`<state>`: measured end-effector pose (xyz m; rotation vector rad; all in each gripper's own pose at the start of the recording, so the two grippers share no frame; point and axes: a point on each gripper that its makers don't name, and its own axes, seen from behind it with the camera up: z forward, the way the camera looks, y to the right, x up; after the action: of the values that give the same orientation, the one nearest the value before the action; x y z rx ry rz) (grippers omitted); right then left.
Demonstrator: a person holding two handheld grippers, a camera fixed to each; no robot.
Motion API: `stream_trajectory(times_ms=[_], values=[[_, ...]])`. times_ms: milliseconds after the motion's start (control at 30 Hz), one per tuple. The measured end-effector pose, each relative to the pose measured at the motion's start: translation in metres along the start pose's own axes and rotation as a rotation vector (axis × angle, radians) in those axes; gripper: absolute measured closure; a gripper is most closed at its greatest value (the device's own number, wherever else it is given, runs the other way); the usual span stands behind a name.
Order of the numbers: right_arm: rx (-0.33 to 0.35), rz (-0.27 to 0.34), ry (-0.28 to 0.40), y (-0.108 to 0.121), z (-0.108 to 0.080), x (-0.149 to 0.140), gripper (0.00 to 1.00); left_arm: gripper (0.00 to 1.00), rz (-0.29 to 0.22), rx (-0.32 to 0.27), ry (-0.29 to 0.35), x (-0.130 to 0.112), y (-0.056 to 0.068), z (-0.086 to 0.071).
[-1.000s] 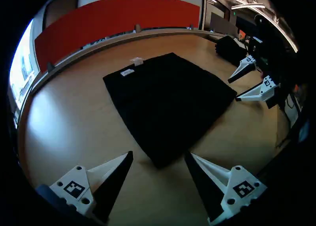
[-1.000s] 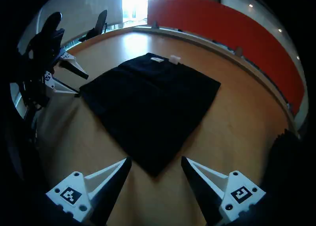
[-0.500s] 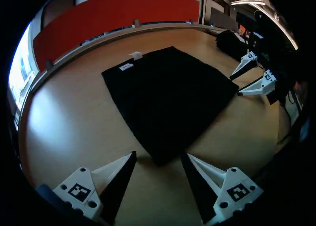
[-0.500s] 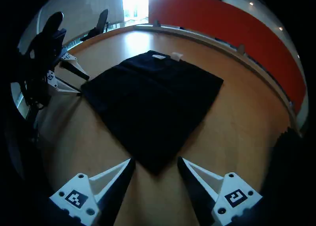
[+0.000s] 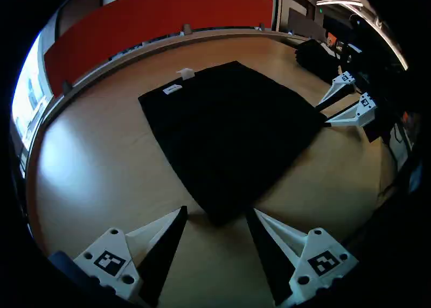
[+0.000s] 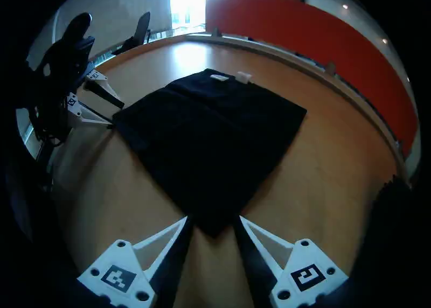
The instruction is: Fold towel
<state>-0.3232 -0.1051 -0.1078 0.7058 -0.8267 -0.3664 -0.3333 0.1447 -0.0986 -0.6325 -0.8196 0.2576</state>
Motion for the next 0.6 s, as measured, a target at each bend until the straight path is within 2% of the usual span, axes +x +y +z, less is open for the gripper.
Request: stream_trajectory(times_ms=[233, 500, 600], values=[[0.014, -0.013, -0.002, -0.003, 0.001, 0.002, 0.58, 0.31, 0.007, -0.004, -0.006, 0.001, 0.004, 0.001], [0.023, -0.026, -0.007, -0.005, 0.001, 0.001, 0.74, 0.56, 0.016, -0.011, -0.012, 0.001, 0.011, 0.001], [0.02, -0.02, -0.007, -0.006, 0.0, 0.001, 0.77, 0.6, 0.016, -0.008, -0.013, 0.001, 0.012, 0.001]])
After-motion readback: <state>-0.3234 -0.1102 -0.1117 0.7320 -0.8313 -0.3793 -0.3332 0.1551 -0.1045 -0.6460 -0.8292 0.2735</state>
